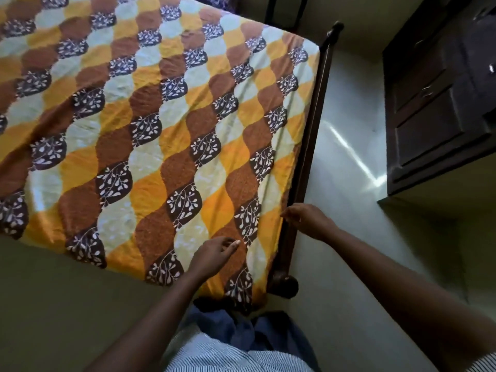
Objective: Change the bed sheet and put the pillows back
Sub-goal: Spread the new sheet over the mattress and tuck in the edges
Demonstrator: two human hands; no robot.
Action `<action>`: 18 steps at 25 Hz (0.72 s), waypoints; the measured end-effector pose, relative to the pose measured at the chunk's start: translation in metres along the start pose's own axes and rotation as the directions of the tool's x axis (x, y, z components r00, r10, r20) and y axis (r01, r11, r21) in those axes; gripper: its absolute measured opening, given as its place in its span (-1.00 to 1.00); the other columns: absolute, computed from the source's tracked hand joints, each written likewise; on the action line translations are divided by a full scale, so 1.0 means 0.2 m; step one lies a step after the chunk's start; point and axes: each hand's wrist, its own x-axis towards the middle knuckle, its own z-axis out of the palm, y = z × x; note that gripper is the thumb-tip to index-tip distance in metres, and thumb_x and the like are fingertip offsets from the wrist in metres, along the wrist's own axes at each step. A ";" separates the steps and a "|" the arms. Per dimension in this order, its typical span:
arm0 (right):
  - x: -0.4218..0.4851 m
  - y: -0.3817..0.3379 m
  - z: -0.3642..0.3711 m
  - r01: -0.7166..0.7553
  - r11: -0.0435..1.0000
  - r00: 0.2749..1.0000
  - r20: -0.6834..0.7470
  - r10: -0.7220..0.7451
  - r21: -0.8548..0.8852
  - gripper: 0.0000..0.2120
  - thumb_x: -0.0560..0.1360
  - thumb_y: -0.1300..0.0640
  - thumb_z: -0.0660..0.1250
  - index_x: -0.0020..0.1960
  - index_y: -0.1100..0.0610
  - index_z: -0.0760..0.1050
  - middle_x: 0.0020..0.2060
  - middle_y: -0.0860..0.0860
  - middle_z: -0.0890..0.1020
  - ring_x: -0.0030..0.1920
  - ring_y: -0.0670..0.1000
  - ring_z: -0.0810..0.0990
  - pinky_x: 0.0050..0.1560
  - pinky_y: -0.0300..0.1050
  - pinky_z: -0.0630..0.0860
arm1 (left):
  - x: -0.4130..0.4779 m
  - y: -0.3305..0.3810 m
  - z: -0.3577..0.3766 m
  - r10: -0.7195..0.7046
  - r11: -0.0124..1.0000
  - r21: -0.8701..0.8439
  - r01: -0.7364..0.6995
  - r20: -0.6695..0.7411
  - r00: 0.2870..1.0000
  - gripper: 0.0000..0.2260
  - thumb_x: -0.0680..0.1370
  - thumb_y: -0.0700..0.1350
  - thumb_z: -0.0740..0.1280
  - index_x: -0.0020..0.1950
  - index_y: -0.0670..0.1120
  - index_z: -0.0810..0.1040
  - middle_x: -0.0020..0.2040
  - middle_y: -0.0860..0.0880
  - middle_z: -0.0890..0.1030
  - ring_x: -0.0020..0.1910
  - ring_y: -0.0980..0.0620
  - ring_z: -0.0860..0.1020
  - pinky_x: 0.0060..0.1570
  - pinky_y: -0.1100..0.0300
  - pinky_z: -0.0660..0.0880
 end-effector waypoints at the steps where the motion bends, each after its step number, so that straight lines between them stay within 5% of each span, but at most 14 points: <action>1: 0.06 0.05 -0.02 0.053 0.998 0.998 0.034 -0.052 -0.040 -0.77 0.52 0.20 0.29 0.17 0.13 0.57 0.12 0.07 0.59 0.08 0.03 0.58 -0.04 -0.27 0.39 | 0.03 0.03 0.04 -0.013 1.000 0.004 0.013 -0.031 0.999 -0.69 0.57 0.09 0.22 0.20 -0.04 0.56 0.15 -0.01 0.61 0.03 0.06 0.58 -0.02 0.18 0.52; 5: 0.32 0.22 0.00 0.291 0.925 0.945 0.226 -0.237 -0.246 -0.75 0.53 0.13 0.28 0.19 0.07 0.53 0.16 0.03 0.56 0.15 0.03 0.54 0.05 -0.12 0.51 | 0.10 0.12 0.24 -0.094 0.994 -0.066 0.083 -0.184 0.978 -0.79 0.56 -0.07 0.28 0.13 -0.09 0.59 0.06 -0.06 0.64 -0.10 0.06 0.57 -0.15 0.29 0.40; 10: 0.65 0.34 0.05 0.621 0.704 0.759 0.491 -0.428 -0.345 -0.68 0.54 0.14 0.26 0.29 0.07 0.45 0.28 0.05 0.49 0.17 0.09 0.53 0.06 -0.02 0.54 | 0.26 0.27 0.51 -0.212 0.976 -0.119 0.180 -0.378 0.901 -0.81 0.57 -0.07 0.26 0.11 -0.07 0.59 0.03 -0.02 0.63 -0.07 0.02 0.57 -0.14 0.22 0.44; 14: 0.81 0.41 0.16 0.756 0.516 0.652 0.525 -0.547 -0.402 -0.60 0.56 0.13 0.22 0.39 0.12 0.33 0.37 0.09 0.35 0.29 0.12 0.40 0.11 -0.03 0.43 | 0.36 0.32 0.71 -0.367 0.930 -0.181 0.319 -0.497 0.787 -0.81 0.57 -0.09 0.26 0.12 -0.10 0.58 0.06 -0.07 0.62 0.00 -0.05 0.57 -0.03 0.14 0.49; 16: 0.84 0.41 0.17 0.834 0.399 0.549 0.498 -0.672 -0.382 -0.63 0.50 0.14 0.30 0.29 0.16 0.44 0.26 0.13 0.46 0.20 0.15 0.46 0.00 -0.02 0.44 | 0.38 0.34 0.79 -0.426 0.903 -0.199 0.380 -0.524 0.738 -0.80 0.57 -0.10 0.26 0.14 -0.11 0.57 0.09 -0.10 0.60 0.03 -0.07 0.56 0.00 0.13 0.47; 18: 0.86 0.44 0.15 0.901 0.269 0.414 0.494 -0.764 -0.341 -0.65 0.23 0.13 0.54 0.00 0.13 0.60 -0.03 0.11 0.60 -0.10 0.14 0.59 -0.26 -0.09 0.50 | 0.37 0.36 0.84 -0.455 0.888 -0.216 0.407 -0.553 0.699 -0.78 0.56 -0.12 0.27 0.18 -0.13 0.55 0.13 -0.11 0.56 0.11 -0.08 0.52 0.06 0.16 0.42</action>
